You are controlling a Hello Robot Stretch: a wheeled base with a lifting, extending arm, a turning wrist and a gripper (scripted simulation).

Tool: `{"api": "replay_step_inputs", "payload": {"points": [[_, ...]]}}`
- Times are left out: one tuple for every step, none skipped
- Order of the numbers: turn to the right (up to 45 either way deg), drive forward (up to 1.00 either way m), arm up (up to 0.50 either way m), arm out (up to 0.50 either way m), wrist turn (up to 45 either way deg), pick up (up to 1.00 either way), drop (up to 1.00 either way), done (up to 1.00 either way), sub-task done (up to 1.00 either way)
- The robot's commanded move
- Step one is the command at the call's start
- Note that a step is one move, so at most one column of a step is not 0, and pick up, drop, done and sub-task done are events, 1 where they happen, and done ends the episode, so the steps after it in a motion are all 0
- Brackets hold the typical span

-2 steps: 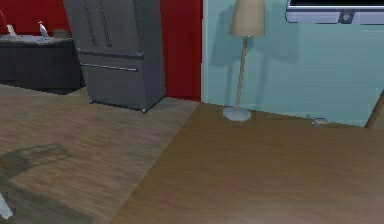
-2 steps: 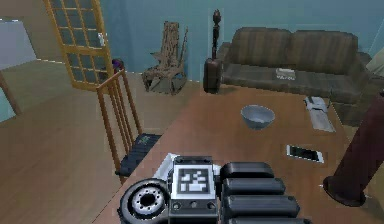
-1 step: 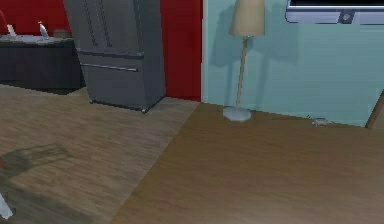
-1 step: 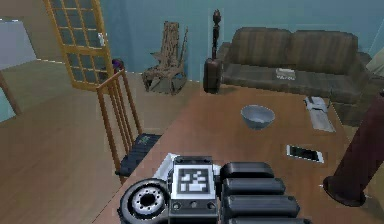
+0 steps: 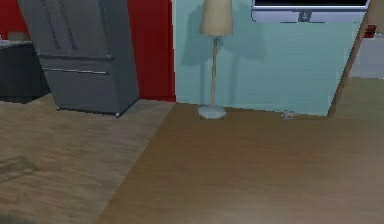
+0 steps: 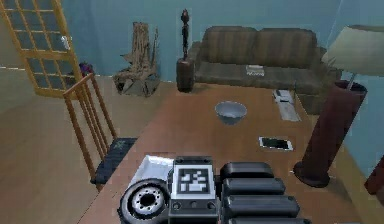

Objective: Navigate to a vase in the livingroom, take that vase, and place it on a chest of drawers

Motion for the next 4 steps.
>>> {"api": "replay_step_inputs", "payload": {"points": [[45.0, 0.0, 0.0, 0.0, 0.0, 0.0, 0.0, 0.0, 0.0], [45.0, 0.0, 0.0, 0.0, 0.0, 0.0, 0.0, 0.0, 0.0], [-45.0, 0.0, 0.0, 0.0, 0.0, 0.0, 0.0, 0.0, 0.0], [42.0, 0.0, 0.0, 0.0, 0.0, 0.0, 0.0, 0.0, 0.0]]}}
